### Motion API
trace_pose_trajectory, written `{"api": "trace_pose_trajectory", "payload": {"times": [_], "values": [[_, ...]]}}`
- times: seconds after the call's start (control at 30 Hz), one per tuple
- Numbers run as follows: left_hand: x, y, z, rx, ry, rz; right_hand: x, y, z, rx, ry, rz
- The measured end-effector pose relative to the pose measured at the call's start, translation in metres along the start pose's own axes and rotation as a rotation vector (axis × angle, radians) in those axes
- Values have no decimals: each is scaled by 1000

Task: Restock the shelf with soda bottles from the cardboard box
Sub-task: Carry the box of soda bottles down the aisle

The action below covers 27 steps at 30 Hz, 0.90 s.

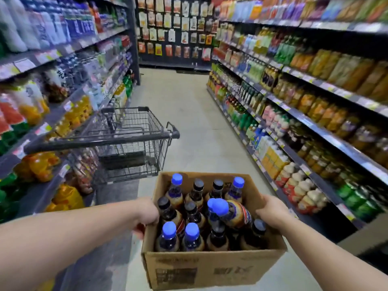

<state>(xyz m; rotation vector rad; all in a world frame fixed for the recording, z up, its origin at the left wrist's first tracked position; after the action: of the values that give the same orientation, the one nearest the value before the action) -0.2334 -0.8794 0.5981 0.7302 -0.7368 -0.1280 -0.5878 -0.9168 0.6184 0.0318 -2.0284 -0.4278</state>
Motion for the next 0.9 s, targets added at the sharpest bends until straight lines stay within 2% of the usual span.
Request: {"api": "trace_pose_trajectory", "payload": {"times": [0.23, 0.4, 0.63, 0.73, 0.9], "values": [[18, -136, 210, -84, -30, -73, 122, -184, 21, -65, 58, 105], [46, -221, 322, -106, 77, -50, 213, -334, -13, -12, 210, 154], [160, -322, 400, -76, 277, 55, 293, -508, -171, 241, 312, 157], [222, -355, 414, -79, 307, 156, 301, -571, -244, 343, 283, 135], [314, -397, 410, 28, 349, 351, 290, -657, -371, 539, 208, 78]]}}
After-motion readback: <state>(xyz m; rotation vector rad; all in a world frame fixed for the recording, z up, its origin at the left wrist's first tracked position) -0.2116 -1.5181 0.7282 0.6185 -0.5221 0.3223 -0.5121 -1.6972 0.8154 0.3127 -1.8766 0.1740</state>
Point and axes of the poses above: each hand's wrist, its own y-axis away from the middle knuckle, its own x-axis out of the back of the hand, z = x × y, the point moved 6 cm from there along -y, towards the middle knuckle
